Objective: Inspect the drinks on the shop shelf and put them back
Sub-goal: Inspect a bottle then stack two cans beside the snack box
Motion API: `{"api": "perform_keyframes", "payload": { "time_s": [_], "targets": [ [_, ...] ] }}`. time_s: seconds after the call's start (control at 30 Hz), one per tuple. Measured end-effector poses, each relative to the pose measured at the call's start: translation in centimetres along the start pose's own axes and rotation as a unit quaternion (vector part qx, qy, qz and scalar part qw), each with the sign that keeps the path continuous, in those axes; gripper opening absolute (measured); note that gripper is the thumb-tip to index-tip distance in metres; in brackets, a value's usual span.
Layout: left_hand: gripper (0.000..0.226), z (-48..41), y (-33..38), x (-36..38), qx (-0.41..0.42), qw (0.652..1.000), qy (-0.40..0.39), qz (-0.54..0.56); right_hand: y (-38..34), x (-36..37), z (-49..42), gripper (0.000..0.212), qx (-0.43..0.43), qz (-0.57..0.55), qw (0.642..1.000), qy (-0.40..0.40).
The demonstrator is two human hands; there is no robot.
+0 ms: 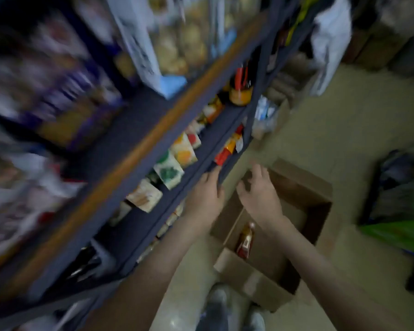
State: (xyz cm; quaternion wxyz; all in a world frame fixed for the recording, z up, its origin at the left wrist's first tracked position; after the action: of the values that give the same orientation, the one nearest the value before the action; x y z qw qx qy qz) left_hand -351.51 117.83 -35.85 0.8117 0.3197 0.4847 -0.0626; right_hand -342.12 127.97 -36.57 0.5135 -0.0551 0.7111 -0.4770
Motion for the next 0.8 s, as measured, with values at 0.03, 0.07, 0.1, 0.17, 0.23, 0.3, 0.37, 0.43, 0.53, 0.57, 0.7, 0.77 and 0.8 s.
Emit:
{"api": "perform_keyframes", "payload": {
  "time_s": [0.03, 0.07, 0.1, 0.17, 0.23, 0.3, 0.37, 0.43, 0.53, 0.57, 0.7, 0.77, 0.8],
  "targets": [
    [0.054, 1.8, 1.7, -4.1, 0.014, 1.000, 0.023, 0.007, -3.9, -3.0, -0.3, 0.064, -0.042, 0.001, 0.999, 0.014],
    [0.055, 3.8, 3.2, -8.0, 0.034, 0.998, 0.049, 0.007, -7.6, -5.8, -0.4, 0.067, -0.084, 0.003, 0.996, 0.023],
    [0.055, 5.8, 4.7, -11.7, 0.055, 0.995, 0.083, -0.002, -11.2, -8.5, -0.4, 0.069, -0.130, 0.005, 0.991, 0.029],
    [0.056, 9.9, 7.2, -18.2, 0.084, 0.983, 0.162, -0.029, -17.5, -13.0, 0.1, 0.072, -0.215, 0.010, 0.976, 0.033],
    [0.056, 13.8, 9.1, -23.8, 0.099, 0.964, 0.242, -0.042, -23.0, -16.6, 0.8, 0.070, -0.294, 0.025, 0.955, 0.045],
    [0.055, 17.4, 10.3, -28.5, 0.113, 0.939, 0.322, -0.047, -27.7, -19.4, 1.7, 0.068, -0.348, 0.036, 0.935, 0.054],
    [0.055, 20.9, 11.1, -32.7, 0.129, 0.910, 0.392, -0.048, -32.0, -21.7, 2.5, 0.066, -0.393, 0.020, 0.917, 0.061],
    [0.052, 23.9, 11.4, -36.7, 0.134, 0.874, 0.463, -0.055, -36.2, -23.4, 3.3, 0.062, -0.442, -0.003, 0.894, 0.076],
    [0.054, 28.6, 11.0, -41.9, 0.142, 0.811, 0.562, -0.077, -42.0, -25.1, 4.9, 0.061, -0.507, -0.025, 0.855, 0.106],
    [0.053, 30.1, 10.6, -43.4, 0.141, 0.794, 0.586, -0.083, -43.8, -25.4, 5.6, 0.061, -0.532, -0.031, 0.838, 0.118],
    [0.042, 35.7, 8.2, -48.2, 0.121, 0.696, 0.699, -0.113, -50.4, -24.9, 8.6, 0.062, -0.623, -0.078, 0.767, 0.136],
    [0.042, 37.6, 6.6, -50.2, 0.101, 0.653, 0.740, -0.128, -53.5, -24.0, 9.6, 0.062, -0.659, -0.102, 0.732, 0.137],
    [0.042, 38.4, 5.8, -51.0, 0.087, 0.636, 0.754, -0.140, -55.2, -23.5, 10.0, 0.062, -0.676, -0.108, 0.716, 0.136]
  ]
}}
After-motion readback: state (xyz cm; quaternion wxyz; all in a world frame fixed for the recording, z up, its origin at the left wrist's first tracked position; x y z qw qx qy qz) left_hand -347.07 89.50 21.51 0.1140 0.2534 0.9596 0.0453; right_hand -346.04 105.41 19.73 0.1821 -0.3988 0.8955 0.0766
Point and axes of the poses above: each hand's wrist, its own z-axis away from the middle knuckle, its own x-axis out of the palm, y = z × x, the point moved 3 cm from there along -z, towards the middle knuckle, and after that the axes turned 11 degrees about -x, right-handed, at the moved point
